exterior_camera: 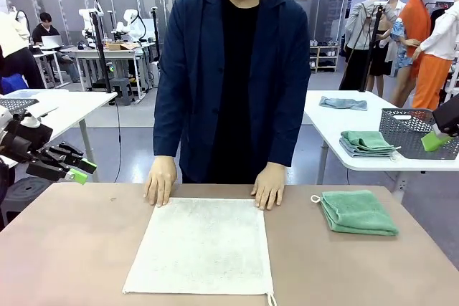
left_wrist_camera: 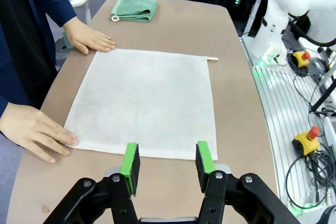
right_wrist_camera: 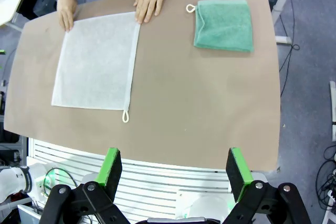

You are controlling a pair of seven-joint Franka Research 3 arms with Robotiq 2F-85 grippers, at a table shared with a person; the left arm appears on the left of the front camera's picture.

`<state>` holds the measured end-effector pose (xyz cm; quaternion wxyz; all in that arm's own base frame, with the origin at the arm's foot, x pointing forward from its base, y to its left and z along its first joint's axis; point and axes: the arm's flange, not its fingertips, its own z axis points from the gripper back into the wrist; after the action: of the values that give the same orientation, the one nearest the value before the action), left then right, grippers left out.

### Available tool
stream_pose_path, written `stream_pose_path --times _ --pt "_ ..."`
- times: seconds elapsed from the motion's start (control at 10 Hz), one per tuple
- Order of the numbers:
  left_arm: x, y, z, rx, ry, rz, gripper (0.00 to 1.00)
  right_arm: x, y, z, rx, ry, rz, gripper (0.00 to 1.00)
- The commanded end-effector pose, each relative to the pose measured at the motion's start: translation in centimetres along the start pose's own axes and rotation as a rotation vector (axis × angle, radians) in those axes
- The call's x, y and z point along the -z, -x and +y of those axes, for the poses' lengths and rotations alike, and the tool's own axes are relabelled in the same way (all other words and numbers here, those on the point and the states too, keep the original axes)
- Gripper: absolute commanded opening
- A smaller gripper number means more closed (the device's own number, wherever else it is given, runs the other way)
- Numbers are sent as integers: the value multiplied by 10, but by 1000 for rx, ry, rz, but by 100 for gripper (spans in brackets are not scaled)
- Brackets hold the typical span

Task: Fold the towels and place them in the basket.
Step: When a person lays out a Towel with hook on the table, fold it in half twice.

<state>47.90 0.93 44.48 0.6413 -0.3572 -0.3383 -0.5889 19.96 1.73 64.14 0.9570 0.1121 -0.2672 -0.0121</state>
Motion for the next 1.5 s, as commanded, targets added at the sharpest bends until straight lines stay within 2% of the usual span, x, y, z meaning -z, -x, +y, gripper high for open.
stream_pose_path --times 0.0,0.9,1.1,1.2,1.4 --pt "-2 -1 -1 10 7 -8 56 -2 1 -3 8 -3 1 100" --pt "0 0 0 0 0 0 56 0 0 0 0 0 0 100" --pt "-3 -28 -3 -19 -51 77 56 -7 -26 5 -137 -9 11 100" --pt "-2 -46 -5 -28 -75 114 56 -11 -53 14 -238 -3 9 100" --pt "7 -83 -14 -14 -88 166 56 -21 -97 49 -396 53 7 100"
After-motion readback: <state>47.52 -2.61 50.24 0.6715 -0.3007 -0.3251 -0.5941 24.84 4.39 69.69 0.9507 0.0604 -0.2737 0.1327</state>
